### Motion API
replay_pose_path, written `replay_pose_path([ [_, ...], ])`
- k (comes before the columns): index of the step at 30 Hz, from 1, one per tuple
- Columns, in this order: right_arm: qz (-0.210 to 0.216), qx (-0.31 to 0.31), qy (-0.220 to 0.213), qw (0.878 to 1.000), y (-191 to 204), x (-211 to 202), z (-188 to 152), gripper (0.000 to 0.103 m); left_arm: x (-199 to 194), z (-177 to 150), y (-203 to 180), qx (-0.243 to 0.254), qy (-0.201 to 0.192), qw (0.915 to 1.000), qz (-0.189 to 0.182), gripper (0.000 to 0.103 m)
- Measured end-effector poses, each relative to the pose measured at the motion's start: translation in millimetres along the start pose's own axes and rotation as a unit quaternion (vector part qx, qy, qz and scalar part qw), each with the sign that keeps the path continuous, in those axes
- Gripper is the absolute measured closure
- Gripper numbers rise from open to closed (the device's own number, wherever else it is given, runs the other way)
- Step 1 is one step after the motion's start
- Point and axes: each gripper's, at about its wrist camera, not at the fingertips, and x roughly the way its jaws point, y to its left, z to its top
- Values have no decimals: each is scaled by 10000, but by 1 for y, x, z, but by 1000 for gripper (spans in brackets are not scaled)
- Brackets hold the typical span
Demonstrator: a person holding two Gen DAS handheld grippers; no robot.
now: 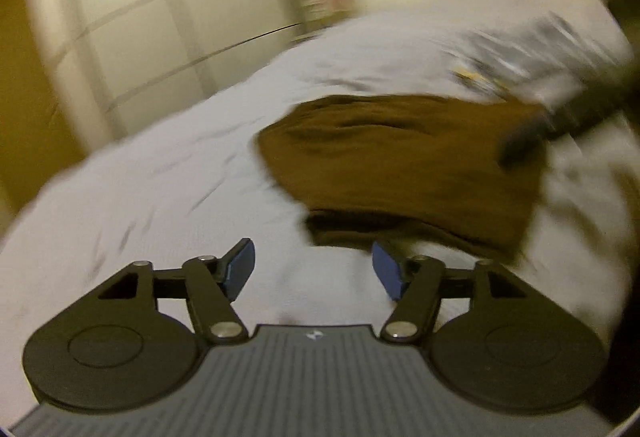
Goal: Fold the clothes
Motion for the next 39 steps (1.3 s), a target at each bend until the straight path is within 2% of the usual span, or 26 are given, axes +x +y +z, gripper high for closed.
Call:
replay_pose_path([
  [2,-171,-130,56,9998,-7,-9,-6,64,0,-1,-27,973,-74,9952,10,35],
  [3,-247,-183,86,9995,-10,-13,-9,62,3,-3,-41,1578,-76,9874,49,34],
  [5,-388,-287,135,9987,-16,-20,-13,58,10,-10,-62,2595,-173,9655,150,34],
  [7,-555,-427,138,9975,-20,-26,-15,54,17,-13,-75,3315,-314,9428,187,35],
  [9,-715,-576,134,9957,-24,-31,-15,54,25,-13,-82,3737,-444,9263,176,35],
  [11,-849,-859,153,9926,-25,-34,-16,52,33,-11,-86,4009,-553,9144,130,36],
  [12,-920,-1039,172,9902,-25,-35,-17,50,35,-9,-89,4118,-593,9093,98,41],
  [14,-1035,-1407,210,9844,-23,-35,-19,48,39,-5,-93,4280,-628,9016,23,64],
  [15,-1038,-1595,213,9815,-20,-35,-20,45,41,-1,-94,4239,-583,9038,-32,86],
  [16,-1036,-1782,214,9783,-16,-34,-21,41,41,5,-93,4071,-525,9118,-118,96],
  [19,-872,-2611,136,9613,9,-26,-28,32,38,24,-73,2893,-489,9551,-414,98],
  [20,-818,-2914,104,9531,18,-22,-30,31,36,28,-65,2507,-482,9656,-489,98],
  [21,-819,-3206,84,9436,26,-17,-34,31,35,31,-58,2249,-472,9718,-526,98],
  [23,-892,-3752,34,9226,40,-4,-40,31,32,34,-49,2014,-474,9768,-552,98],
  [26,-1050,-4179,-4,9024,40,14,-39,38,27,38,-39,1798,-489,9806,-603,98],
  [28,-1175,-4425,19,8890,36,25,-38,50,27,41,-37,1704,-509,9821,-615,98],
  [30,-1355,-4748,141,8695,22,33,-38,60,25,43,-37,1638,-518,9831,-638,98],
  [31,-1467,-4949,215,8562,15,36,-40,66,25,44,-36,1625,-519,9833,-638,98],
  [33,-1800,-5322,339,8266,-1,40,-44,73,23,44,-36,1637,-519,9832,-623,98],
  [35,-2093,-5517,420,8063,-18,41,-47,78,22,44,-38,1675,-516,9826,-613,98],
  [38,-2460,-5692,570,7825,-43,47,-49,101,26,43,-39,1725,-501,9819,-606,98],
  [39,-2488,-5692,604,7813,-49,48,-48,103,27,43,-39,1729,-488,9818,-615,99],
])
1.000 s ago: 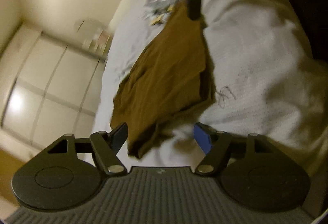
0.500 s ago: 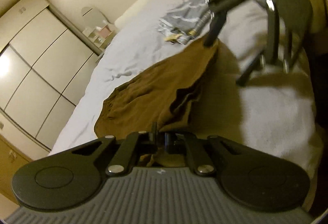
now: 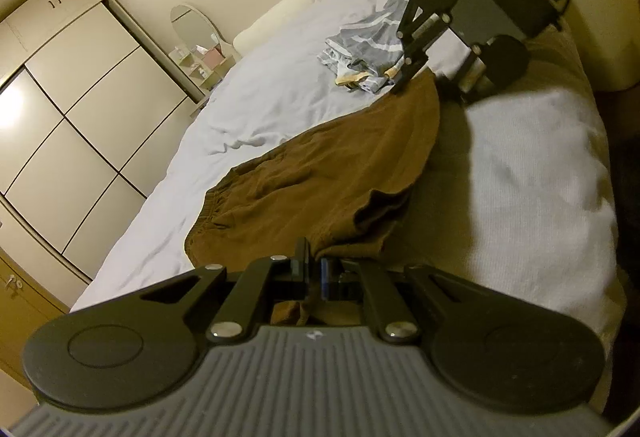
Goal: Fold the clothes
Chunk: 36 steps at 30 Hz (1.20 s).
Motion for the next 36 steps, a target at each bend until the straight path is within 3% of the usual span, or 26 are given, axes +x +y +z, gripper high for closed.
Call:
replay_pose_path([
  [6,6,200,-62,9998,-12,-22,7,102,-7,5,5,16,-4,10000,52,101],
  [11,59,279,-288,9992,-20,-83,19,102,-61,3,12,-101,-204,9997,92,101],
  [19,601,446,-341,9966,3,-194,28,102,-156,-8,-30,-417,-353,9979,-347,101],
  [24,964,468,-243,9939,11,-236,31,102,-195,-11,-53,-686,-288,9947,-708,101],
  [27,1193,398,-176,9919,13,-251,33,102,-205,-10,-54,-685,-253,9938,-834,101],
  [31,1338,343,-244,9901,-2,-245,39,102,-200,-6,-37,-841,-320,9935,-701,101],
  [36,1357,401,-393,9892,-50,-231,50,102,-159,-1,16,-1686,-177,9837,-602,100],
])
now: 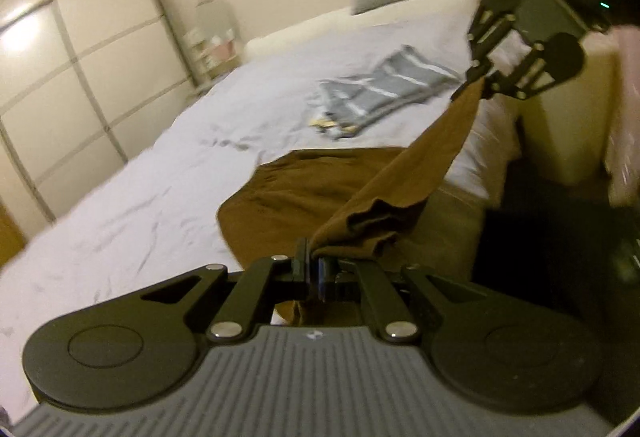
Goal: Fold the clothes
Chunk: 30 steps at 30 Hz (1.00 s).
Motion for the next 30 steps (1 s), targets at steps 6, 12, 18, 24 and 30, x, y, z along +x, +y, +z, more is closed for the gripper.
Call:
replay_pose_path([
  [6,569,640,-67,9963,-99,82,9,102,70,6,90,-1256,210,9917,-197,100],
  [12,1256,1462,196,9810,-157,196,9,102,150,-19,156,-2227,689,9717,-374,100],
  [18,1842,2579,421,9475,-168,272,-13,100,194,-57,179,-2889,1120,9492,-554,100],
  [24,2029,4383,-165,8755,-187,270,-53,75,187,-72,190,-3690,927,9232,-551,99],
  [30,2164,6047,-546,7646,-196,270,-100,69,191,-85,200,-4666,752,8796,-546,99],
])
